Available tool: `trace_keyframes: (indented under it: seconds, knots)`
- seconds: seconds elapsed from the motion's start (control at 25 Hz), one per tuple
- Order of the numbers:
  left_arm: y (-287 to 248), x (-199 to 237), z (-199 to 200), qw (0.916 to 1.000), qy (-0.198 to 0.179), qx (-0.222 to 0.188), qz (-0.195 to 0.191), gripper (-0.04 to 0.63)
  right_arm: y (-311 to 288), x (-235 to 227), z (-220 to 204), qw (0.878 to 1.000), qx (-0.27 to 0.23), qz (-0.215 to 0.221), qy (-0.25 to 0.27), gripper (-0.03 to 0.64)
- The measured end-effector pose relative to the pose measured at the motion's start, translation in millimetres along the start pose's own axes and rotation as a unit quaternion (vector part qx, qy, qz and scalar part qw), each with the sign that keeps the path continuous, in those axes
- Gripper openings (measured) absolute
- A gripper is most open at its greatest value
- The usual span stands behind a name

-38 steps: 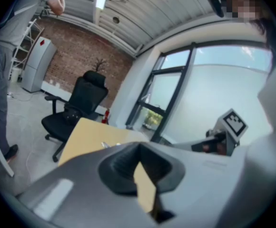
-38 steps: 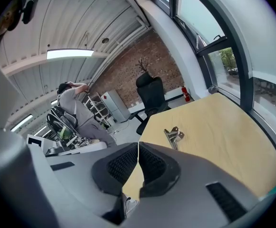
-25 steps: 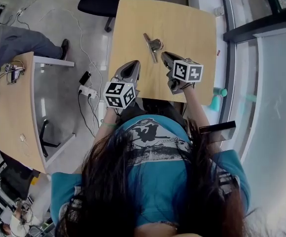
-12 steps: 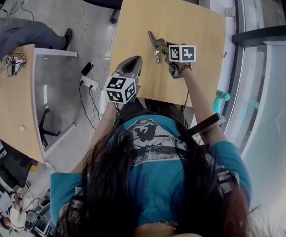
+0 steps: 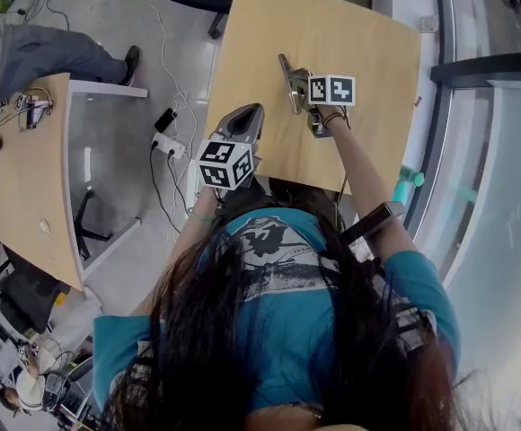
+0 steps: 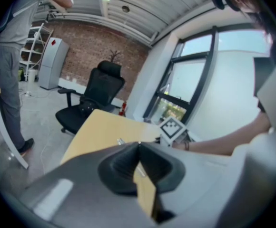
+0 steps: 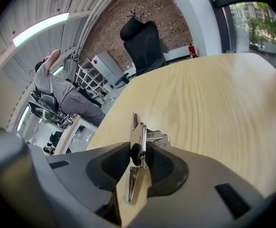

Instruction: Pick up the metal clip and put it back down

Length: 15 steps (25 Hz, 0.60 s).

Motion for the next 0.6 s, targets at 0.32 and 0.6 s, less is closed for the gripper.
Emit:
trace_keyframes:
  seconds: [0.32,0.6]
  knots:
    - [10,-1,-2,1.0,0.004,-0.003,-0.004,0.003,24,11,-3,0.995,-0.053,0.044,-0.068,0.098]
    - [27,-4,-6,0.9998,0.015,-0.007,-0.012,0.003,80,48,-12,0.981,-0.126,0.112,-0.093,0.097]
Point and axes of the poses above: the fingertips, and each gripper's own axes: y backward along the fingers, x to its left, z out of its top, the point moved 7 cm from there along y, backward along the fingers, and after that the axes turned 1 degree about z, right-handed, at the moved point
